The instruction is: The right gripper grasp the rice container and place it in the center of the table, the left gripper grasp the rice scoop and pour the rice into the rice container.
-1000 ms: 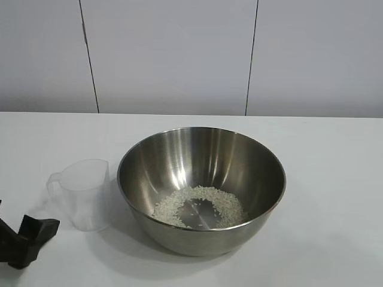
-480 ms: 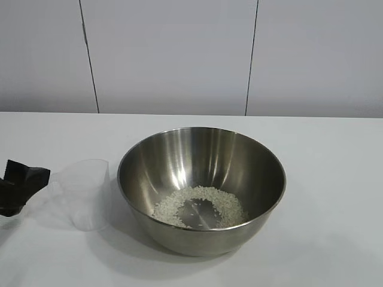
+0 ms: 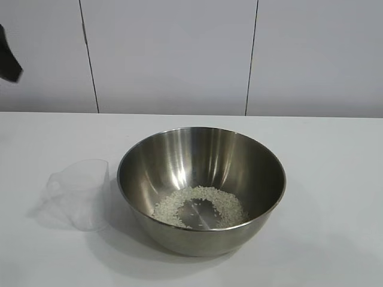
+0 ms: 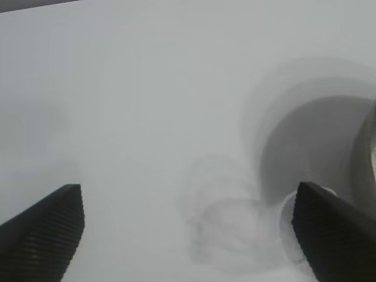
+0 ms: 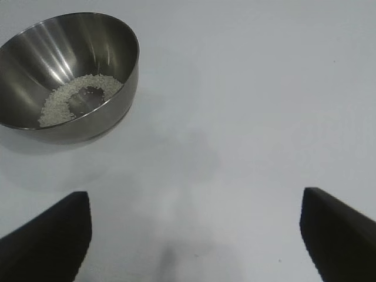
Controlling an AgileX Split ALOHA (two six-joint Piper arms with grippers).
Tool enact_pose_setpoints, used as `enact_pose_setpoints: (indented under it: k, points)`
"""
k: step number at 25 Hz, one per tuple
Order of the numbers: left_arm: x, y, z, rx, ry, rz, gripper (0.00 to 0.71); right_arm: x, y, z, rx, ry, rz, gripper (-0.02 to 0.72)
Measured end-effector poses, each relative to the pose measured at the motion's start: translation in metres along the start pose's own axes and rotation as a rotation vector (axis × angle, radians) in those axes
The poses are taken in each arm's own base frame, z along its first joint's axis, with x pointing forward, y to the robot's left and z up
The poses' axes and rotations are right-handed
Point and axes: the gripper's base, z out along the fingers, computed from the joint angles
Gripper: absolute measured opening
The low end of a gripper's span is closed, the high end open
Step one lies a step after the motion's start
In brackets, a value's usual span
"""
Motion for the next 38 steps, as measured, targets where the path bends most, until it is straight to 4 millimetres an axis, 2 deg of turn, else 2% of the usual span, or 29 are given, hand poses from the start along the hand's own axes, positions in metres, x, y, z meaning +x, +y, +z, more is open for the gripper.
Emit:
enact_pose_setpoints:
  k: [3,6,7,9,12,15,17,19,22,25,28,33,38]
  points:
    - [-0.013,0.048,-0.026,-0.099,-0.026,-0.126,0.69,0.0,0.0,0.0,-0.012,0.0,-0.008,0.661]
    - [-0.013,0.087,-0.049,-0.191,-0.038,-0.214,0.69,0.0,0.0,0.0,-0.019,0.0,-0.012,0.661]
    - [-0.011,0.096,-0.056,-0.21,-0.032,-0.233,0.69,0.0,0.0,0.0,-0.019,0.0,-0.012,0.661]
    - [-0.011,0.102,-0.073,-0.232,-0.034,-0.231,0.69,0.0,0.0,0.0,-0.019,0.0,-0.012,0.661]
    - [-0.016,0.085,-0.106,-0.227,-0.126,-0.166,0.69,0.0,0.0,0.0,-0.019,0.0,-0.012,0.661]
    - [-0.021,0.049,-0.151,-0.21,-0.274,-0.051,0.69,0.0,0.0,0.0,-0.019,0.0,-0.012,0.661]
    - [-0.017,0.021,-0.185,-0.21,-0.369,0.035,0.69,0.0,0.0,0.0,-0.019,0.0,-0.012,0.661]
    - [-0.006,-0.003,-0.209,-0.192,-0.443,0.096,0.69,0.0,0.0,0.0,-0.019,0.0,-0.012,0.661]
    - [0.027,-0.033,-0.231,-0.16,-0.501,0.172,0.69,0.0,0.0,0.0,-0.019,0.0,-0.012,0.661]
    - [0.069,-0.046,-0.236,-0.178,-0.506,0.199,0.69,0.0,0.0,0.0,-0.019,0.0,-0.012,0.661]
    - [0.105,-0.051,-0.222,-0.181,-0.502,0.148,0.69,0.0,0.0,0.0,-0.019,0.0,-0.012,0.661]
    - [0.146,-0.06,-0.206,-0.11,-0.498,0.069,0.678,0.0,0.0,0.0,-0.019,0.0,-0.012,0.661]
    - [0.186,-0.069,-0.194,-0.052,-0.403,0.041,0.664,0.0,0.0,0.0,-0.019,-0.001,-0.012,0.661]
